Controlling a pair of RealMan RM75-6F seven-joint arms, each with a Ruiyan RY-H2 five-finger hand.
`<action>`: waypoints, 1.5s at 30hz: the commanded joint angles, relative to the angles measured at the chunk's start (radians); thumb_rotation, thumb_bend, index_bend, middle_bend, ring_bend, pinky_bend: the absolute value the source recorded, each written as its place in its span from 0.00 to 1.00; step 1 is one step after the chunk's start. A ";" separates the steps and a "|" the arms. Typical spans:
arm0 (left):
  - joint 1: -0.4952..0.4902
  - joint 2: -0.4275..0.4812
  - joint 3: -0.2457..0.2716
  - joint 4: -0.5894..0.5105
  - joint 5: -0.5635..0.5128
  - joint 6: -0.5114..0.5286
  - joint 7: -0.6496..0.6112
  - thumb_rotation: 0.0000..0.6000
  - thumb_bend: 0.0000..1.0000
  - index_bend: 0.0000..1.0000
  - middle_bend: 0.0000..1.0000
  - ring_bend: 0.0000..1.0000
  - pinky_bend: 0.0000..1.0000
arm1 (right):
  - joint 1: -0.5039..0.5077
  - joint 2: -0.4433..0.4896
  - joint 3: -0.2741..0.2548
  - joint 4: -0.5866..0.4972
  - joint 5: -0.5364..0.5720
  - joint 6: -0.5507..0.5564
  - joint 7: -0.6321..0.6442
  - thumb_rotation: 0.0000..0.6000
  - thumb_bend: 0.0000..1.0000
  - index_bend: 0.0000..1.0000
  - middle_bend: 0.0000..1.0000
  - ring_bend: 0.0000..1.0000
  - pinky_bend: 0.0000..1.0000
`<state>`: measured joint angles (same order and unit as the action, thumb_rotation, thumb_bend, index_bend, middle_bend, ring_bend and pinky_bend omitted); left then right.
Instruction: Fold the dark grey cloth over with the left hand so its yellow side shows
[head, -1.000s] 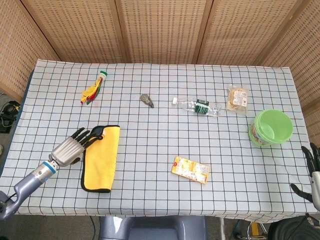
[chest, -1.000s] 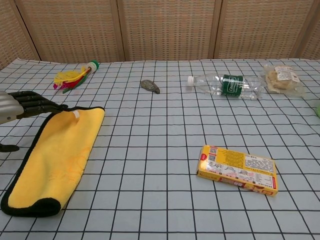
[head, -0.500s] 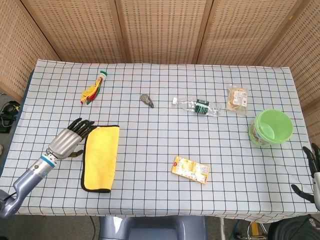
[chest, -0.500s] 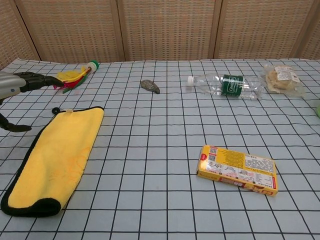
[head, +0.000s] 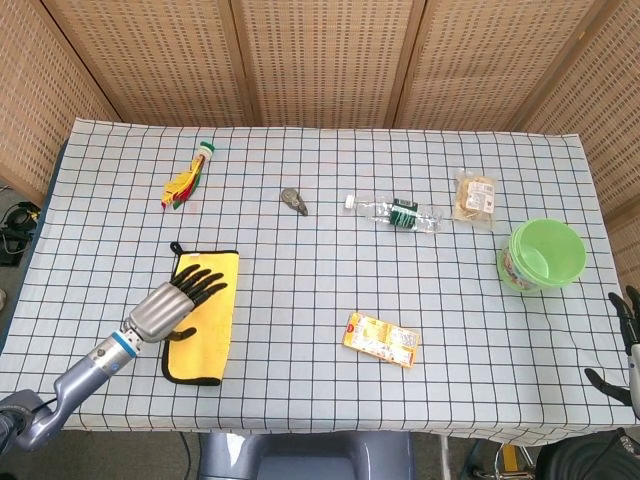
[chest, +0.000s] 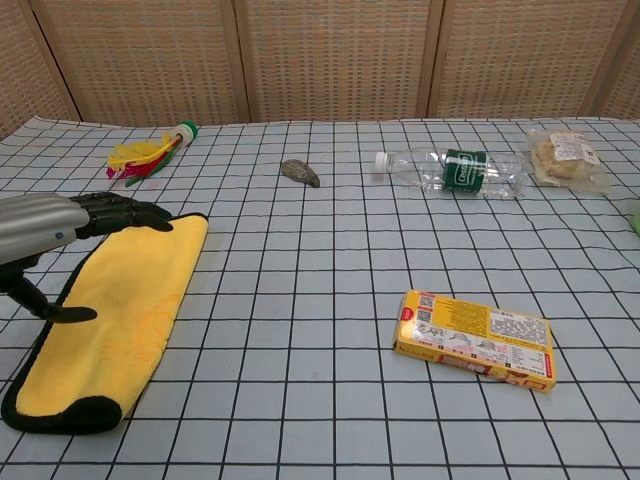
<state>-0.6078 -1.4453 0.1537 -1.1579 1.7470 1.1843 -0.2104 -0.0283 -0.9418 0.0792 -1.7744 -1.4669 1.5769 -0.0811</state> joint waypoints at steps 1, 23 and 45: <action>0.020 0.017 0.029 -0.026 0.024 0.027 -0.004 1.00 0.27 0.13 0.00 0.00 0.00 | -0.001 0.000 0.000 0.000 -0.001 0.001 0.002 1.00 0.00 0.00 0.00 0.00 0.00; 0.152 0.012 0.137 0.068 0.078 0.106 -0.053 1.00 0.39 0.47 0.00 0.00 0.00 | -0.004 0.005 -0.005 -0.007 -0.016 0.006 0.008 1.00 0.00 0.00 0.00 0.00 0.00; 0.177 -0.033 0.149 0.145 0.110 0.113 -0.073 1.00 0.39 0.48 0.00 0.00 0.00 | -0.005 0.010 -0.008 -0.006 -0.020 0.006 0.023 1.00 0.00 0.00 0.00 0.00 0.00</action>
<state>-0.4317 -1.4784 0.3020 -1.0136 1.8559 1.2962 -0.2826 -0.0336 -0.9315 0.0716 -1.7808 -1.4868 1.5828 -0.0580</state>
